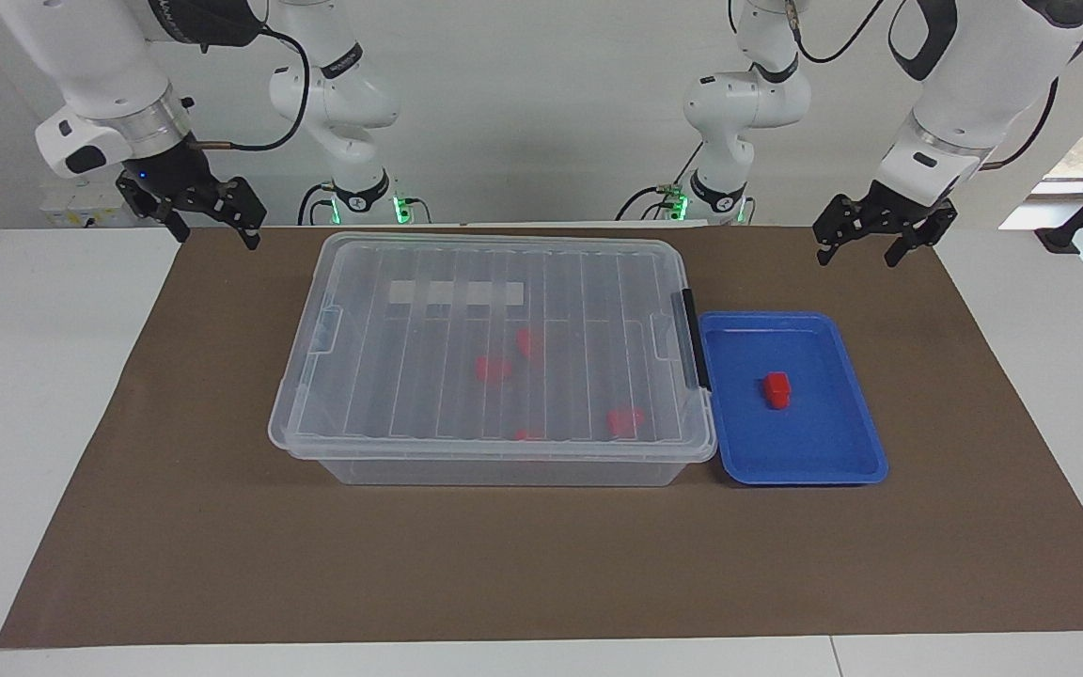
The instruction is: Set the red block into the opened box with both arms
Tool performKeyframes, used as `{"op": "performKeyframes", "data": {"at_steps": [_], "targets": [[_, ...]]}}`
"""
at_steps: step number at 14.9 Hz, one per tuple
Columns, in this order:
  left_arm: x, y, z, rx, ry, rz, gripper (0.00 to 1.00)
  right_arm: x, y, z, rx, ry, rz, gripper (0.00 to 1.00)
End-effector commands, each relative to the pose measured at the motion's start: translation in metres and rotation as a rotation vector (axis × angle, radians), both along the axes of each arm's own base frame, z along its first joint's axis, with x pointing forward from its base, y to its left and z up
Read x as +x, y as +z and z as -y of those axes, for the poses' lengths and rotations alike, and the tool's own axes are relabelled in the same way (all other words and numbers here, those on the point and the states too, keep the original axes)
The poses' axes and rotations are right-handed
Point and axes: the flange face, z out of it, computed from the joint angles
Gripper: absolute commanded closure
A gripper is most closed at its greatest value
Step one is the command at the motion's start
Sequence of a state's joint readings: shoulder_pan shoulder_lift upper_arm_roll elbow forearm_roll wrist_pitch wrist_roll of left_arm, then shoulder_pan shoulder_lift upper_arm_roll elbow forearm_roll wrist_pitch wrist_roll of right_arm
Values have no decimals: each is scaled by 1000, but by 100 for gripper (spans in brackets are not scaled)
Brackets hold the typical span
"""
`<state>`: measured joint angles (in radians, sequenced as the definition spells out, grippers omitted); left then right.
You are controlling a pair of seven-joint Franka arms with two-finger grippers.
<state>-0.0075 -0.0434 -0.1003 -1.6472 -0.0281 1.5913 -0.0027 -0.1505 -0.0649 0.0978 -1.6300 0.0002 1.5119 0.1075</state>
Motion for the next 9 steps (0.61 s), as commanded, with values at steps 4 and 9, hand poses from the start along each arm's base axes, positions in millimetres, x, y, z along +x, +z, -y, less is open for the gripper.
{"op": "performKeyframes", "data": {"at_steps": [4,9], "targets": [[-7,2,-4,1,-4,-3,0,-5,0,-2,17,14,17,0],[-7,2,-4,1,-4,-3,0,3,-2,-25,17,37,44,0]]}}
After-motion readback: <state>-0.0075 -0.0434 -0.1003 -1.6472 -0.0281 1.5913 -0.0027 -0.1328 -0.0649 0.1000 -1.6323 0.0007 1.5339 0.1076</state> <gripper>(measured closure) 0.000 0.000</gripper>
